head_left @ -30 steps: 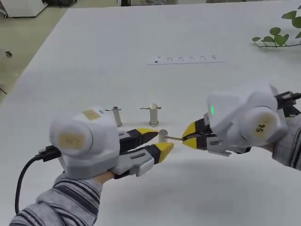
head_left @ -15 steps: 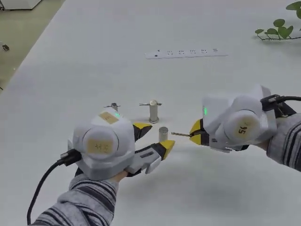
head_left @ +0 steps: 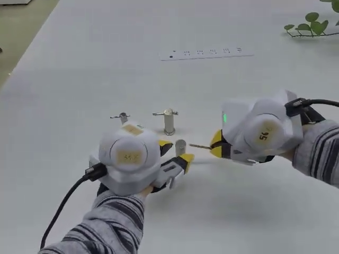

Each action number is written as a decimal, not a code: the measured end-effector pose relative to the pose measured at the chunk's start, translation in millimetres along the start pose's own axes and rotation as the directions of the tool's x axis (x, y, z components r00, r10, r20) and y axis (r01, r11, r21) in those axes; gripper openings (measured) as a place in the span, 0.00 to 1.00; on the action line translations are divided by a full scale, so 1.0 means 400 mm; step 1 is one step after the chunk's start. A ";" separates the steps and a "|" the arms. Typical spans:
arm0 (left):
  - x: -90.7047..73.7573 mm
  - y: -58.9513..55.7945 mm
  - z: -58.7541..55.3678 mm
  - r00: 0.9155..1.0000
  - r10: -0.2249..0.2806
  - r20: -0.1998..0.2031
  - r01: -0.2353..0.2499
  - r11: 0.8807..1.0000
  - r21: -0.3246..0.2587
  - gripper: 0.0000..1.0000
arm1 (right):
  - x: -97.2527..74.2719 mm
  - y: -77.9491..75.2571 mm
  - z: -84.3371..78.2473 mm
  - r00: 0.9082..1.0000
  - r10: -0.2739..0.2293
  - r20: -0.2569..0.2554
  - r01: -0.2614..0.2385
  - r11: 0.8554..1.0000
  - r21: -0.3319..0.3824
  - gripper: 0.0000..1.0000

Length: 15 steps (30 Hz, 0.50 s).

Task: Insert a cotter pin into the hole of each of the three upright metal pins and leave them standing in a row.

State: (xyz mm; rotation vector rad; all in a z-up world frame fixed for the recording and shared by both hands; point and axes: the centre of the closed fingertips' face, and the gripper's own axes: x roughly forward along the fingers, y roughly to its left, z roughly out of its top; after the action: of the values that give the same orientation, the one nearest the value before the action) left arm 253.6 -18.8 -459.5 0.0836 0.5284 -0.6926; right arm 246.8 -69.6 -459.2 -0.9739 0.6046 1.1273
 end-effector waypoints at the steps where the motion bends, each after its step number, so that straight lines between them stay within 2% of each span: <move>1: 0.003 0.003 -0.004 1.000 0.003 -0.006 -0.003 1.000 -0.002 0.23 | 0.001 -0.001 0.000 1.000 0.000 0.000 0.000 1.000 0.003 0.00; 5: 0.010 0.006 -0.013 1.000 0.006 -0.016 -0.007 1.000 -0.017 0.21 | 0.007 0.002 0.004 1.000 0.007 -0.001 -0.007 1.000 0.008 0.00; 12: 0.020 -0.002 -0.012 1.000 0.005 -0.021 -0.005 1.000 0.010 0.16 | 0.010 -0.001 0.008 1.000 0.009 -0.004 -0.009 1.000 0.003 0.00; 15: 0.024 0.001 -0.015 1.000 0.009 -0.025 -0.009 1.000 -0.003 0.14 | 0.011 0.000 0.007 1.000 0.014 -0.008 -0.014 1.000 0.004 0.00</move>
State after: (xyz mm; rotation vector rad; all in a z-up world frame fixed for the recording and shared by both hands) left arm 257.7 -22.6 -469.5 0.0920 0.5524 -0.6824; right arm 248.1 -64.9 -461.5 -0.9722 0.6210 1.1344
